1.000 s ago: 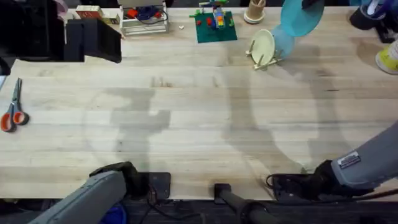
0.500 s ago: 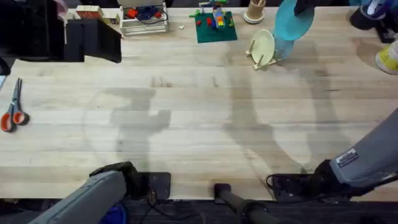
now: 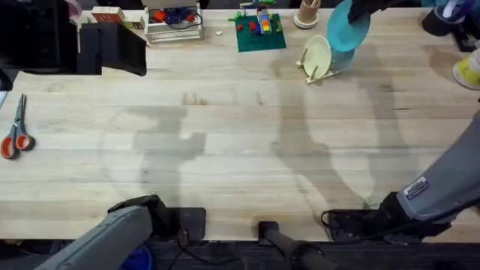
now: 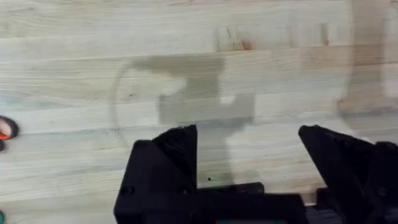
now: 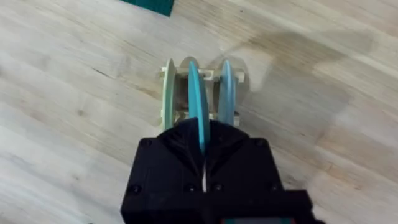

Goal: Pick up the plates from the table one by one and place each into a slot on the dish rack.

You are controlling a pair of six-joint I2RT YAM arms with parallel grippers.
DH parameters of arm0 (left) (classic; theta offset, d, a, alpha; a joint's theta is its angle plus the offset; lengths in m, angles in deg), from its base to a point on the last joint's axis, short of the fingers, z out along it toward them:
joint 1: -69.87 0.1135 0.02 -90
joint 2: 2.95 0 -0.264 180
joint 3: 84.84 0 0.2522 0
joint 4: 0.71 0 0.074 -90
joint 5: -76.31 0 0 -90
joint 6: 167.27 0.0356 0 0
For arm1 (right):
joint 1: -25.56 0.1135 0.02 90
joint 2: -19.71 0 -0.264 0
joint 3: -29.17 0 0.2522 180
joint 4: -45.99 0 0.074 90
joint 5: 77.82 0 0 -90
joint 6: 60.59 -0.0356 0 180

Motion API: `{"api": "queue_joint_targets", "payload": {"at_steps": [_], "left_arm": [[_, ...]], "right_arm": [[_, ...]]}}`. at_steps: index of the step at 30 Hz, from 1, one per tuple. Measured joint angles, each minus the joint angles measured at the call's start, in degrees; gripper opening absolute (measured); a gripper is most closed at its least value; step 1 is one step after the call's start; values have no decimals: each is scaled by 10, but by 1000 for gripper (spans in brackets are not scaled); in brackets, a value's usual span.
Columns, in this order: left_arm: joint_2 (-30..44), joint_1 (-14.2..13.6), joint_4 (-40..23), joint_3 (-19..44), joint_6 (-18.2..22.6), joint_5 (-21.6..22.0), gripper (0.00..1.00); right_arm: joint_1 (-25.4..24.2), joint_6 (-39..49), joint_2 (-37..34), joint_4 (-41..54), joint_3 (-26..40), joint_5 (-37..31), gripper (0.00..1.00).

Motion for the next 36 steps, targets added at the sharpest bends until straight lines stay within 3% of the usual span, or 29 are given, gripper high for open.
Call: {"api": "queue_joint_targets", "payload": {"at_steps": [36], "left_arm": [[0, 0, 0, 0, 0, 0, 995]], "right_arm": [[8, -2, -35, -6, 0, -33, 32]]}}
